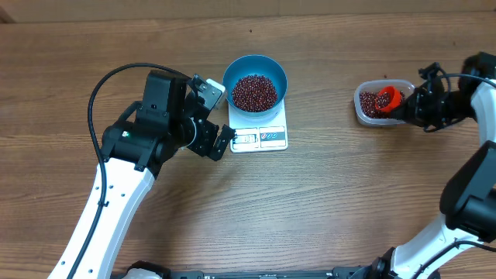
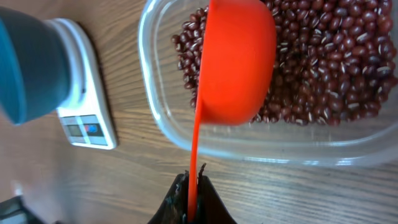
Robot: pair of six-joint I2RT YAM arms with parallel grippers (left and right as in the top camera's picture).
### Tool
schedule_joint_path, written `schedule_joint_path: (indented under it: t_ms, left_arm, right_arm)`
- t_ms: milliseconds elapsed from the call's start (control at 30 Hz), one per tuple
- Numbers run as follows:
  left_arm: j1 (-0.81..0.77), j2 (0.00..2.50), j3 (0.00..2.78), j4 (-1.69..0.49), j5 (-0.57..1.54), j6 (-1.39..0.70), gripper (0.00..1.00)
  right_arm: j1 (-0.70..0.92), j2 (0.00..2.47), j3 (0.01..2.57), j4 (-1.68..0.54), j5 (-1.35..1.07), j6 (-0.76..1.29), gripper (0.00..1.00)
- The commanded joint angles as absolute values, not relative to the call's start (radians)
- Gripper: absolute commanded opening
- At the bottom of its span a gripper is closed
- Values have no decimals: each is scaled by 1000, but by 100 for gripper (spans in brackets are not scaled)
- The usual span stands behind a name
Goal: Scoop item into bowl and weigh 150g on scale
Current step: 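Dip the red scoop into the bean tub with the right gripper, then carry the filled scoop with the right gripper over the teal bowl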
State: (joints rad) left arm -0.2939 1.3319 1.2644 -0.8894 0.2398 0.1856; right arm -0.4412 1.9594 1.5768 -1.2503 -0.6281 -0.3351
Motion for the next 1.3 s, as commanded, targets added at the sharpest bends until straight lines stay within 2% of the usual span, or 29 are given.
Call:
schedule_joint_path:
  t_ms: [0,233,467,867,1267]
  left_arm:
    - [-290,1337,1265,-886,244,175,100]
    - [-290,1337,1265,-886,244,175,100]
    - [-290,1337,1265,-886,244,175,100]
    - [-290,1337,1265,-886,244,175,100]
    - [-290,1337,1265,-886,244,175,99]
  right_arm:
    - [-486,1972,1571,-1285,-786,-435,4]
    - [-504,1971,1615,-1399,-833,-482,4]
    - [-434,1964,1697,-1481,-832,-481,4]
    - [-146,1964,1851,-1490,-828,-381,4]
    - [153,1964,1893,-1276,-713,-152,4]
